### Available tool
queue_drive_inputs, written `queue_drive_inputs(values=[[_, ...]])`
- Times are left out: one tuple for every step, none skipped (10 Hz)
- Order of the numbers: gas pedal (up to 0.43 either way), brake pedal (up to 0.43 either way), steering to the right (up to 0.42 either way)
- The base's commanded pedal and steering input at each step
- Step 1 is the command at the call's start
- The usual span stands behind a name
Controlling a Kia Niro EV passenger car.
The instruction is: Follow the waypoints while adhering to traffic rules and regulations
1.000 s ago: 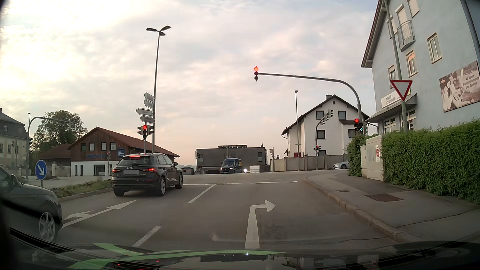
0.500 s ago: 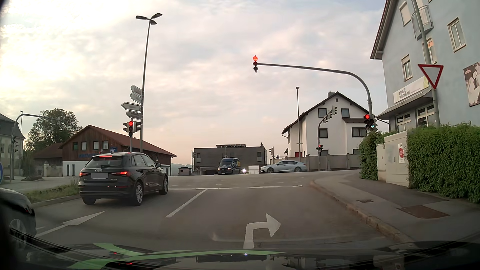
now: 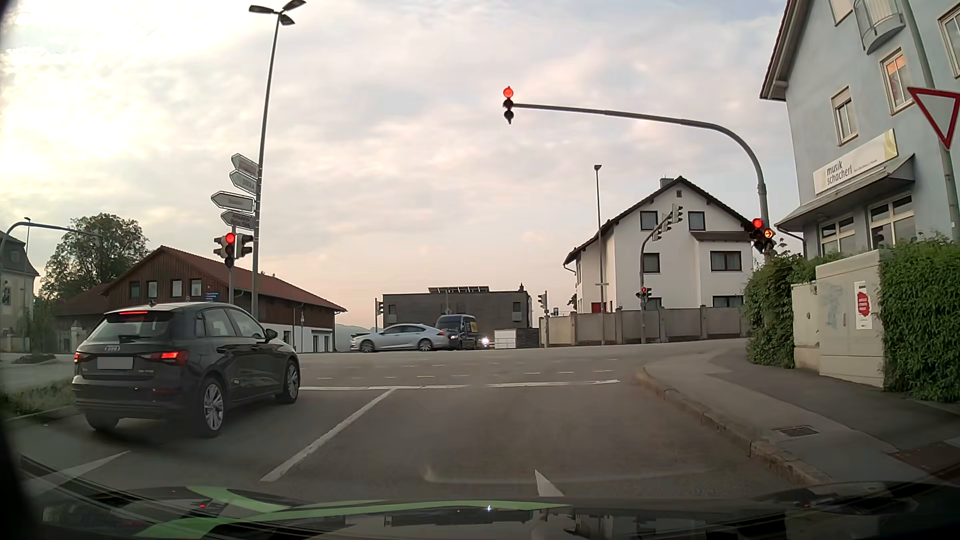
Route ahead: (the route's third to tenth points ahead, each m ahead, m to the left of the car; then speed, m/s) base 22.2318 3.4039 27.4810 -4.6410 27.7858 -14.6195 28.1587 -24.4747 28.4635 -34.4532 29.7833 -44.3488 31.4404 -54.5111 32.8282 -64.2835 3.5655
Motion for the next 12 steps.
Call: queue_drive_inputs(values=[[0.0,0.0,0.004],[0.0,0.0,0.005],[0.0,0.0,0.004],[0.0,0.0,0.004],[0.0,0.0,0.004],[0.0,0.0,0.005],[0.028,0.0,0.004],[0.047,0.0,0.005],[0.059,0.0,0.004],[0.059,0.0,0.004],[0.0,0.0,0.004],[0.0,0.0,0.004]])
